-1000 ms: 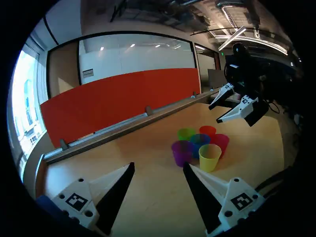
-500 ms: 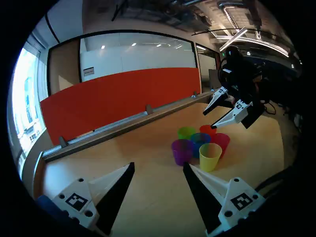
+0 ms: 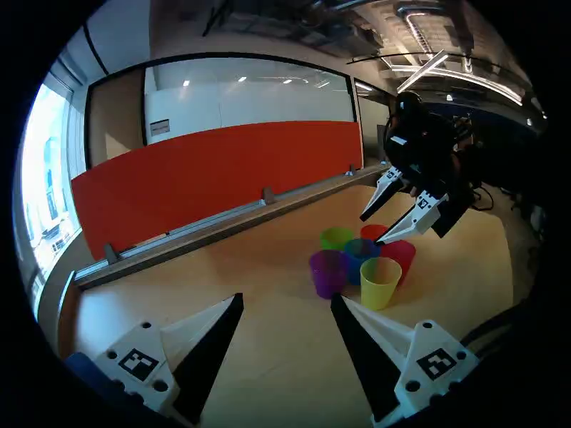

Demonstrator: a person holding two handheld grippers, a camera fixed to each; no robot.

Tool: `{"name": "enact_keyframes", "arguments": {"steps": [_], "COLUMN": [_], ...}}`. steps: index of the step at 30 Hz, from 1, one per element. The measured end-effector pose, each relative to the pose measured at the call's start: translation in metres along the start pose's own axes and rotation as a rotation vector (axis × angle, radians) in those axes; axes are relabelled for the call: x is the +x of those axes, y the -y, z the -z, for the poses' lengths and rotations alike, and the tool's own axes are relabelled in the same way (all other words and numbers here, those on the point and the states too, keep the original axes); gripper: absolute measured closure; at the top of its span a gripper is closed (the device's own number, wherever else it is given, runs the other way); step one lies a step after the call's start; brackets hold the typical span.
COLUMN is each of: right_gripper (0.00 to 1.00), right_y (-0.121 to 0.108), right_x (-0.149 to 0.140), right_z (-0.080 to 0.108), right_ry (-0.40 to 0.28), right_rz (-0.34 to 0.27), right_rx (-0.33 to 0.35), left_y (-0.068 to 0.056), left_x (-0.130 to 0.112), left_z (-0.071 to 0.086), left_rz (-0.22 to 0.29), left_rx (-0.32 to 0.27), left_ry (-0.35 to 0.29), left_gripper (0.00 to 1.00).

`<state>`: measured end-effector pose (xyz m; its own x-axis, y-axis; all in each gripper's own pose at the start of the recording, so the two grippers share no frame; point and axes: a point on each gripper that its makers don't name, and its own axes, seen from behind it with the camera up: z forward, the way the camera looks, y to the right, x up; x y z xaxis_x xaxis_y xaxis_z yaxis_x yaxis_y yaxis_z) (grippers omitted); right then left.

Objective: Pour water

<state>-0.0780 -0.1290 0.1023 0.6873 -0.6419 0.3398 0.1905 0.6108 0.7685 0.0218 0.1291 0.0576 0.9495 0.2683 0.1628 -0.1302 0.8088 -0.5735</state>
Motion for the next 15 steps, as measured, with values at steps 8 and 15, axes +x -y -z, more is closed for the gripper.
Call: {"name": "enact_keyframes", "arguments": {"steps": [8, 15], "right_gripper": [0.00, 0.00], "right_y": [0.0045, 0.0080], "right_x": [-0.0049, -0.0070], "right_z": [-0.0059, -0.0075], "right_ry": [0.031, 0.050], "right_rz": [0.004, 0.013], "right_rx": [0.026, 0.040], "left_y": [-0.0009, -0.0015], "left_x": [-0.0007, -0.0021], "left_z": [-0.0041, -0.0060], "left_rz": [0.000, 0.001], "left_rx": [-0.005, -0.006], "left_ry": [-0.001, -0.002], "left_gripper": [0.09, 0.09]}}
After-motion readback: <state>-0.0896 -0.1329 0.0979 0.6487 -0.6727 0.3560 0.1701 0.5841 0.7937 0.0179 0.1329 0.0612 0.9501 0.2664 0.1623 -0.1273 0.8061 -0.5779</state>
